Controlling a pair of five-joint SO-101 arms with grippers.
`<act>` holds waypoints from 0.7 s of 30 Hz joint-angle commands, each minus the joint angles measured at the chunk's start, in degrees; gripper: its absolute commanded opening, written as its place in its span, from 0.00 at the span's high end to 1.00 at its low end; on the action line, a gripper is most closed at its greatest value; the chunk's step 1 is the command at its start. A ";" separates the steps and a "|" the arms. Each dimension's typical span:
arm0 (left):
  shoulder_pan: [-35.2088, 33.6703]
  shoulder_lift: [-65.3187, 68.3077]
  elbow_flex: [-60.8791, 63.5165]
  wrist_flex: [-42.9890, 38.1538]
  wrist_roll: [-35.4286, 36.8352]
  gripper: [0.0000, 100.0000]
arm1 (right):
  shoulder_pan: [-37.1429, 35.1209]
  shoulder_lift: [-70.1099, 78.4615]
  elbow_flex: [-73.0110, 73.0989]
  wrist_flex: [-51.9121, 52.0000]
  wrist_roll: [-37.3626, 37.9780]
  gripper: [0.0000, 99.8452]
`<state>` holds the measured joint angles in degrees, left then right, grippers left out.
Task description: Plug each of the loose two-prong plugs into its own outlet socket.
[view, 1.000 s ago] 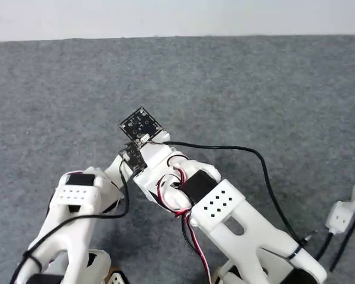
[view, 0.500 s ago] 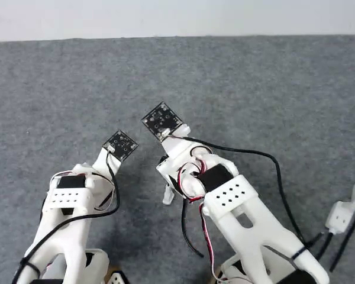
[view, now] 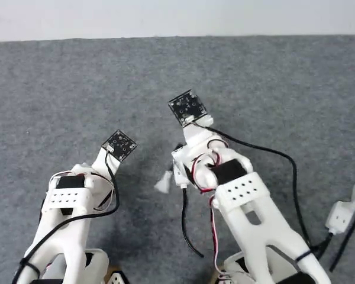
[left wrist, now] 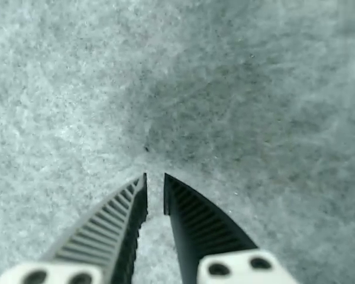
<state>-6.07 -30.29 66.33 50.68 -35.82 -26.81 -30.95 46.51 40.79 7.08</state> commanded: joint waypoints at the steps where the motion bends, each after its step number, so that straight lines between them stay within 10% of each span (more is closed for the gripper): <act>1: -0.44 -1.41 -0.31 -0.79 0.53 0.95 | -1.19 -5.49 -1.49 1.80 -1.05 0.82; 6: -0.44 -1.41 -0.31 -0.79 0.53 0.95 | -5.05 -10.15 0.35 7.16 -1.58 1.00; 14: -0.62 -1.49 -0.40 -0.79 0.53 0.95 | -9.54 3.91 6.15 -11.65 -20.57 0.92; 21: -0.62 -1.49 -0.40 -0.97 0.53 0.95 | -12.44 26.24 -13.36 -2.86 -24.00 0.99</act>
<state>-6.33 -30.29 66.33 50.68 -35.82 -38.42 -12.13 43.87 33.05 -15.78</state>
